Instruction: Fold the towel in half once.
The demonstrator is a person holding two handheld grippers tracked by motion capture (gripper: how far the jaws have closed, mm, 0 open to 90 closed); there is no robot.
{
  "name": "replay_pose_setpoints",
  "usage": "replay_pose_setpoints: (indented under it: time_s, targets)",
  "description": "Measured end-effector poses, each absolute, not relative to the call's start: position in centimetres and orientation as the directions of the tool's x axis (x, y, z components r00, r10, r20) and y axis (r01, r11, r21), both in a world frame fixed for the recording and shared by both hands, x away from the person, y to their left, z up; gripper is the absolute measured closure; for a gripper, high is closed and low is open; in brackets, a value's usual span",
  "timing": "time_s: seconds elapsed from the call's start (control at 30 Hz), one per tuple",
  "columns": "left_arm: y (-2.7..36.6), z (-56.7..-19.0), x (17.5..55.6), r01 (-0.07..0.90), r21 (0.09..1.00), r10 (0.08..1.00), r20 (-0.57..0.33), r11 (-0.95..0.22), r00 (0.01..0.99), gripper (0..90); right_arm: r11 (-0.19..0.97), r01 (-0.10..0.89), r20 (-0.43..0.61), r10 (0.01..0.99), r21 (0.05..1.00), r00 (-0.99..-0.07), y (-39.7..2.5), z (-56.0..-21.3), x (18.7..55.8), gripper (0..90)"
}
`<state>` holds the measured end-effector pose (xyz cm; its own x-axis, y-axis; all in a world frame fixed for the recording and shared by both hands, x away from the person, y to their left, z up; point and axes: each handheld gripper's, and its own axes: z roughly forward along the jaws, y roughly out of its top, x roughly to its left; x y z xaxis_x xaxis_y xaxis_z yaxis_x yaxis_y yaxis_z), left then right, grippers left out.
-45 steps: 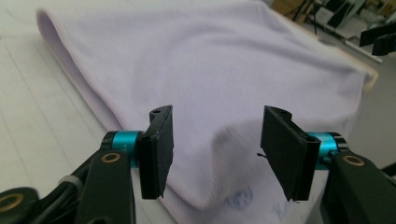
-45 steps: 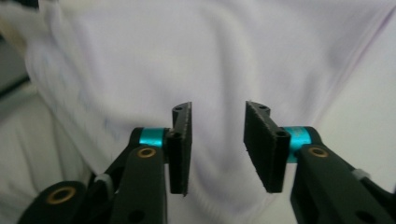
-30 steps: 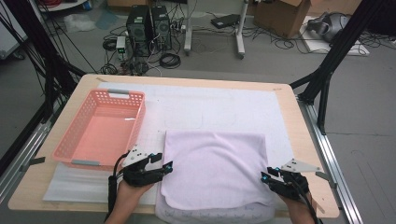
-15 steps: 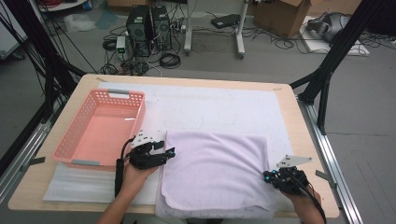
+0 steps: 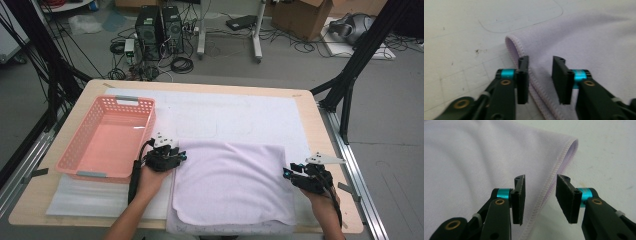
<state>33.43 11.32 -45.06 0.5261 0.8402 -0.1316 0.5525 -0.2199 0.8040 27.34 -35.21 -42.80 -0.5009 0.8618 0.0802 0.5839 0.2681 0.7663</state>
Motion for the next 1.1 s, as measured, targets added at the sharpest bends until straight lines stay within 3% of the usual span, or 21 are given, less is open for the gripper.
replay_pose_setpoints:
  time_s: [0.07,0.2,0.23,0.3,0.47,0.53,0.6,0.63,0.87,0.93,1.03,1.1]
  targets:
    - [11.4,-45.0,33.4,0.54,0.81,0.849,-0.105,-0.229,0.518,85.1,0.263,0.587,0.086,0.863,0.766,-0.498,-35.3,-42.8,27.3,57.8]
    - [11.5,-44.9,33.3,0.555,0.807,0.858,-0.129,-0.2,0.496,85.6,0.26,0.588,0.091,0.861,0.765,-0.5,-35.1,-42.9,27.3,57.3]
    - [11.5,-44.8,33.3,0.559,0.806,0.861,-0.134,-0.194,0.491,81.1,0.263,0.59,0.092,0.86,0.763,-0.502,-35.1,-42.9,27.3,57.3]
    - [11.5,-44.8,33.3,0.571,0.803,0.86,-0.161,-0.171,0.484,63.5,0.267,0.587,0.088,0.858,0.764,-0.506,-35.0,-42.9,27.3,57.2]
    - [11.1,-45.1,33.2,0.558,0.798,0.849,-0.118,-0.228,0.515,62.6,0.266,0.593,0.092,0.859,0.76,-0.503,-35.0,-43.1,27.4,57.1]
    - [11.0,-45.1,33.0,0.545,0.803,0.851,-0.096,-0.241,0.517,67.8,0.265,0.595,0.094,0.859,0.759,-0.503,-35.0,-43.1,27.3,57.2]
    - [10.9,-45.0,32.8,0.526,0.812,0.85,-0.073,-0.253,0.521,80.4,0.263,0.596,0.094,0.861,0.759,-0.499,-35.0,-43.2,27.3,56.9]
    - [10.9,-45.0,32.8,0.518,0.815,0.853,-0.059,-0.259,0.519,82.4,0.262,0.596,0.095,0.862,0.759,-0.498,-35.0,-43.2,27.3,56.9]
    - [11.8,-44.8,32.8,0.542,0.814,0.875,-0.091,-0.21,0.475,84.8,0.257,0.598,0.095,0.865,0.76,-0.492,-35.0,-43.2,27.3,56.5]
    - [11.6,-45.1,32.9,0.562,0.797,0.871,-0.099,-0.221,0.482,80.8,0.25,0.599,0.098,0.868,0.761,-0.487,-35.0,-43.3,27.4,55.0]
    - [11.8,-45.1,33.1,0.575,0.802,0.89,-0.129,-0.165,0.436,56.9,0.243,0.601,0.096,0.875,0.761,-0.475,-34.9,-43.3,27.7,51.3]
    - [12.1,-45.2,33.4,0.589,0.794,0.887,-0.157,-0.148,0.435,51.0,0.233,0.601,0.086,0.888,0.764,-0.453,-35.0,-43.3,28.1,50.4]
